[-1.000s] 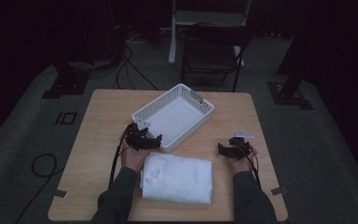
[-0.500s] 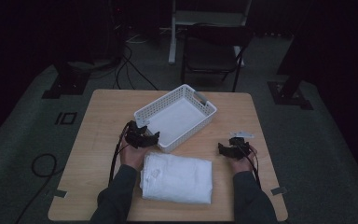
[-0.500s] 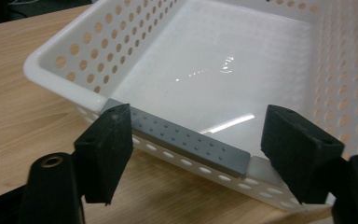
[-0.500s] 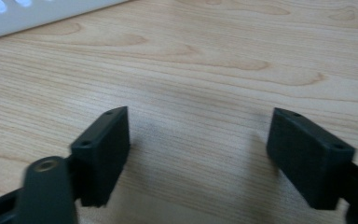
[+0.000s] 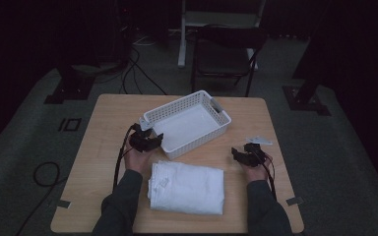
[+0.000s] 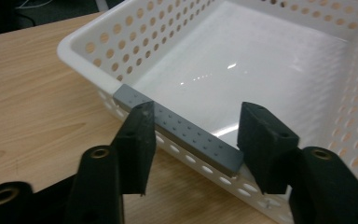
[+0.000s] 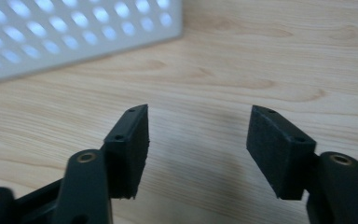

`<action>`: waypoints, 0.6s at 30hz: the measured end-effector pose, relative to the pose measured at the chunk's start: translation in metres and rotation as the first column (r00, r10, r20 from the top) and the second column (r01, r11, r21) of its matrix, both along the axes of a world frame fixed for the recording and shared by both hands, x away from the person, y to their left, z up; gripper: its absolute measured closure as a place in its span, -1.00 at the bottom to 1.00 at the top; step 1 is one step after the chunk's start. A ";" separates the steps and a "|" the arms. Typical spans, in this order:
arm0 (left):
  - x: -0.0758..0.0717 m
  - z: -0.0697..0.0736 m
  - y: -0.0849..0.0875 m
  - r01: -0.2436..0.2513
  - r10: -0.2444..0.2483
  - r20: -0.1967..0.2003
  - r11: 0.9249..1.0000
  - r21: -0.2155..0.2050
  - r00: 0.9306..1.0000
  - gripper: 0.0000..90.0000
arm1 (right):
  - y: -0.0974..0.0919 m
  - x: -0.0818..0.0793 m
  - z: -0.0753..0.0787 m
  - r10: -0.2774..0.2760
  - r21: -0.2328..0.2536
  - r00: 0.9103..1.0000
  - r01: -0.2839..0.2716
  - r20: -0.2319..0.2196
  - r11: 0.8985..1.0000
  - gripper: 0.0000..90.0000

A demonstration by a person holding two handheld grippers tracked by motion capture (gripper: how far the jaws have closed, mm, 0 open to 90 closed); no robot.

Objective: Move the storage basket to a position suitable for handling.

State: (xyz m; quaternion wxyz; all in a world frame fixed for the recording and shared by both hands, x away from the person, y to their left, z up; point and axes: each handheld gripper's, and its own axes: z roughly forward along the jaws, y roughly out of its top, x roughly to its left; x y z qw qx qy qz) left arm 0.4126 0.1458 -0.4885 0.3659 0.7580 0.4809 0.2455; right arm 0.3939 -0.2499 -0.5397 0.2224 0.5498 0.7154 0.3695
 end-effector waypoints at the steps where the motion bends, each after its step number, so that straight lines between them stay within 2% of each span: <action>1: 0.001 0.001 0.000 -0.001 0.001 -0.003 1.000 0.004 1.000 0.13 | 0.001 -0.001 0.002 0.002 -0.001 1.000 -0.002 0.008 1.000 -0.04; 8: 0.007 0.000 0.001 -0.010 0.010 -0.007 1.000 -0.016 1.000 0.33 | 0.003 -0.002 0.009 0.011 -0.001 1.000 -0.011 0.028 1.000 0.11; 10: 0.009 0.001 0.001 -0.008 0.008 -0.013 1.000 -0.014 1.000 0.36 | 0.003 -0.001 0.011 0.015 0.025 1.000 -0.016 0.023 1.000 0.16; 16: 0.013 0.002 0.004 -0.015 0.014 -0.015 1.000 -0.013 1.000 0.47 | 0.004 0.003 0.030 0.023 0.028 0.997 -0.025 0.073 0.999 0.27; 18: 0.014 0.002 0.005 -0.022 0.022 -0.021 1.000 -0.016 1.000 0.50 | 0.004 0.006 0.036 0.013 0.032 0.997 -0.016 0.078 0.999 0.27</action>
